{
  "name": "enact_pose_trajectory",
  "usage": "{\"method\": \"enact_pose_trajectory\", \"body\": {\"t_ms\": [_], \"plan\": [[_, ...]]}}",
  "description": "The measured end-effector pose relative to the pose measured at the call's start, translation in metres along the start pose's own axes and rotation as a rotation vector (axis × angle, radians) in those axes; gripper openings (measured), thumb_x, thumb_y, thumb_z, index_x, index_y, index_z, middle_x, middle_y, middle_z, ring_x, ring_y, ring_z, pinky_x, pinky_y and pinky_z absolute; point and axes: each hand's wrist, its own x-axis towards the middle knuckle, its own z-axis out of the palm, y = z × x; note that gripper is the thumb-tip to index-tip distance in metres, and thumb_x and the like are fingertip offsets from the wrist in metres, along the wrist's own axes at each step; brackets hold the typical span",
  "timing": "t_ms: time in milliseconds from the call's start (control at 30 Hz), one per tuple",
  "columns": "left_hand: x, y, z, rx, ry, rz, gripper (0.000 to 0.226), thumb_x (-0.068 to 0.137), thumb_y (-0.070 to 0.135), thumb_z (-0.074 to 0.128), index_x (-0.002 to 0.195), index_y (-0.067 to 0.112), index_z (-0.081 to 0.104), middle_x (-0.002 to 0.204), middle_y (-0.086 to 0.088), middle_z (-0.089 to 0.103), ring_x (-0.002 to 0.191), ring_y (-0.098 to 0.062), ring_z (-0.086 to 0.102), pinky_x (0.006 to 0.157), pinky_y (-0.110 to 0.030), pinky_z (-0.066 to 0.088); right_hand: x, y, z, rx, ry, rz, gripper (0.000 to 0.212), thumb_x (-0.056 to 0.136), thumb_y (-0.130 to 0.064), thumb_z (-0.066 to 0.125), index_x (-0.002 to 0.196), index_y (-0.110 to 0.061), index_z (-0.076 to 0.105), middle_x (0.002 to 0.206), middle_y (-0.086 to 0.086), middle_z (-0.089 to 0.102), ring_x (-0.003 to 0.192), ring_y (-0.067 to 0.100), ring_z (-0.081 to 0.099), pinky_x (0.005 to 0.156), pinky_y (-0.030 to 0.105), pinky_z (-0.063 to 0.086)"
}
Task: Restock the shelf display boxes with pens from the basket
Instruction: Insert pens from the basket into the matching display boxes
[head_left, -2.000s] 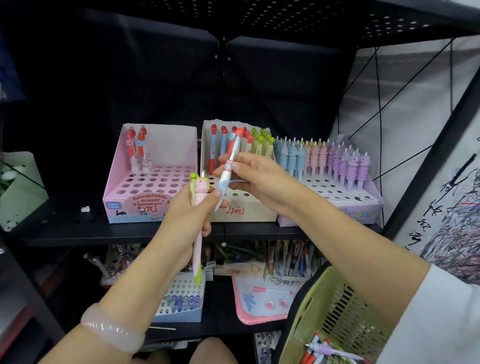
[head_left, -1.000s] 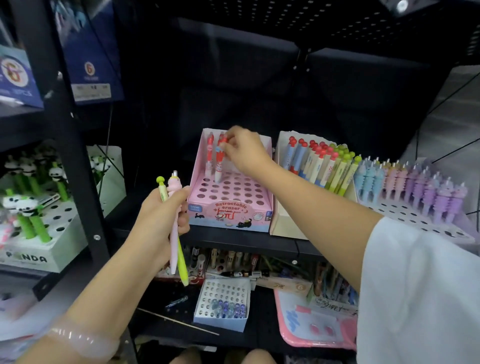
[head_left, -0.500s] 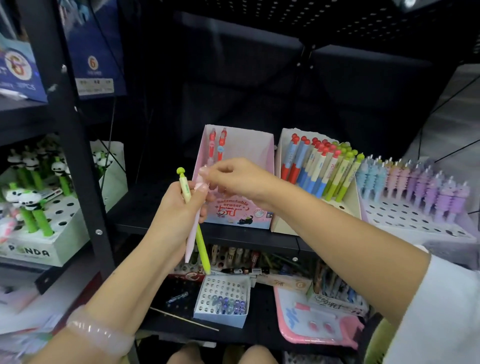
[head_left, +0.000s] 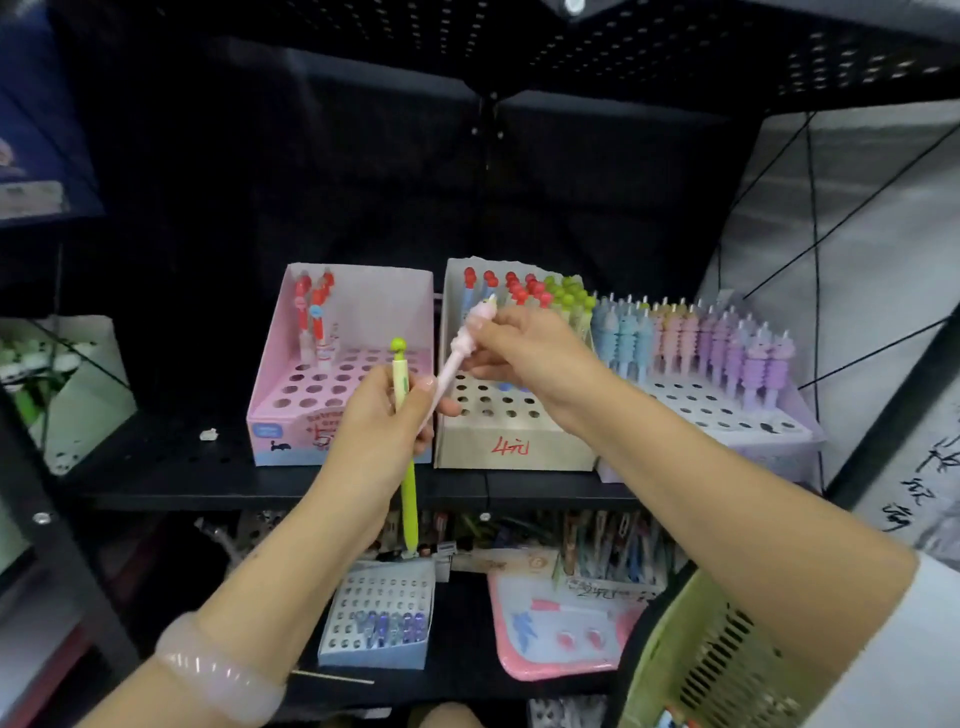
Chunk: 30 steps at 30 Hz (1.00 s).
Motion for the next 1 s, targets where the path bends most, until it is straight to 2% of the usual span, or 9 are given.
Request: {"method": "enact_pose_trajectory", "body": {"t_ms": [200, 300, 333, 400, 500, 633, 733, 833, 1000], "plan": [[0.014, 0.018, 0.052, -0.277, -0.072, -0.205, 0.02, 0.096, 0.013, 0.041, 0.088, 0.009, 0.059, 0.063, -0.001, 0.064, 0.043, -0.006, 0.044, 0.041, -0.016, 0.037, 0.008, -0.019, -0.108, -0.262, 0.524, -0.312, 0.007, 0.095, -0.015, 0.049, 0.09, -0.018, 0.052, 0.078, -0.003, 0.066, 0.068, 0.003, 0.066, 0.066, 0.02, 0.055], [0.022, 0.025, 0.077, -0.351, -0.077, -0.255, 0.023, 0.093, 0.007, 0.035, 0.079, 0.006, 0.052, 0.059, -0.006, 0.062, 0.038, -0.007, 0.043, 0.038, -0.016, 0.034, 0.009, -0.004, -0.156, -0.533, 0.652, -0.292, 0.005, 0.096, -0.015, 0.047, 0.099, -0.011, 0.049, 0.089, 0.006, 0.066, 0.074, 0.012, 0.063, 0.071, 0.031, 0.055], [0.023, 0.025, 0.084, -0.342, -0.081, -0.247, 0.024, 0.095, 0.007, 0.034, 0.077, 0.007, 0.05, 0.061, -0.007, 0.062, 0.039, -0.007, 0.044, 0.038, -0.017, 0.035, 0.009, 0.003, -0.167, -0.616, 0.653, -0.258, 0.011, 0.096, -0.015, 0.046, 0.103, -0.007, 0.048, 0.094, 0.012, 0.065, 0.078, 0.02, 0.062, 0.074, 0.038, 0.053], [0.022, 0.022, 0.094, -0.302, -0.118, -0.208, 0.025, 0.099, 0.014, 0.034, 0.081, 0.009, 0.051, 0.064, -0.005, 0.065, 0.043, -0.008, 0.047, 0.041, -0.018, 0.039, 0.012, 0.018, -0.181, -0.709, 0.653, -0.219, 0.019, 0.097, -0.016, 0.044, 0.11, -0.002, 0.048, 0.1, 0.018, 0.063, 0.083, 0.028, 0.059, 0.073, 0.039, 0.048], [0.02, 0.014, 0.098, -0.237, -0.186, -0.15, 0.027, 0.101, 0.026, 0.034, 0.092, 0.014, 0.056, 0.063, 0.0, 0.066, 0.044, -0.01, 0.05, 0.041, -0.021, 0.041, 0.019, 0.024, -0.19, -0.738, 0.682, -0.234, 0.022, 0.098, -0.019, 0.043, 0.112, -0.003, 0.049, 0.099, 0.014, 0.063, 0.084, 0.027, 0.059, 0.07, 0.034, 0.047], [0.023, 0.009, 0.097, -0.264, -0.175, -0.185, 0.029, 0.102, 0.025, 0.03, 0.092, 0.012, 0.054, 0.052, -0.001, 0.058, 0.037, -0.009, 0.04, 0.035, -0.019, 0.03, 0.024, 0.026, -0.203, -0.8, 0.666, -0.269, 0.023, 0.099, -0.022, 0.041, 0.112, -0.004, 0.049, 0.083, 0.007, 0.056, 0.066, 0.02, 0.052, 0.053, 0.028, 0.035], [0.026, 0.007, 0.1, -0.379, -0.145, -0.299, 0.029, 0.1, 0.014, 0.025, 0.08, 0.007, 0.045, 0.044, -0.006, 0.055, 0.03, -0.01, 0.037, 0.033, -0.014, 0.026, 0.023, 0.042, -0.208, -0.846, 0.612, -0.204, 0.023, 0.099, -0.021, 0.041, 0.112, -0.004, 0.049, 0.089, 0.011, 0.058, 0.078, 0.027, 0.055, 0.065, 0.033, 0.041], [0.027, 0.003, 0.101, -0.391, -0.135, -0.335, 0.025, 0.097, 0.009, 0.025, 0.079, 0.007, 0.042, 0.044, -0.007, 0.056, 0.029, -0.011, 0.037, 0.033, -0.013, 0.027, 0.024, 0.055, -0.205, -0.835, 0.59, -0.191, 0.019, 0.098, -0.018, 0.043, 0.109, -0.004, 0.05, 0.088, 0.01, 0.058, 0.075, 0.024, 0.053, 0.062, 0.029, 0.037], [0.022, 0.002, 0.094, -0.353, -0.169, -0.254, 0.026, 0.1, 0.011, 0.028, 0.086, 0.008, 0.05, 0.052, -0.004, 0.062, 0.036, -0.01, 0.043, 0.036, -0.018, 0.035, 0.029, 0.064, -0.2, -0.852, 0.544, -0.172, 0.018, 0.098, -0.018, 0.044, 0.108, -0.004, 0.05, 0.063, -0.004, 0.045, 0.053, 0.009, 0.043, 0.044, 0.019, 0.03]]}}
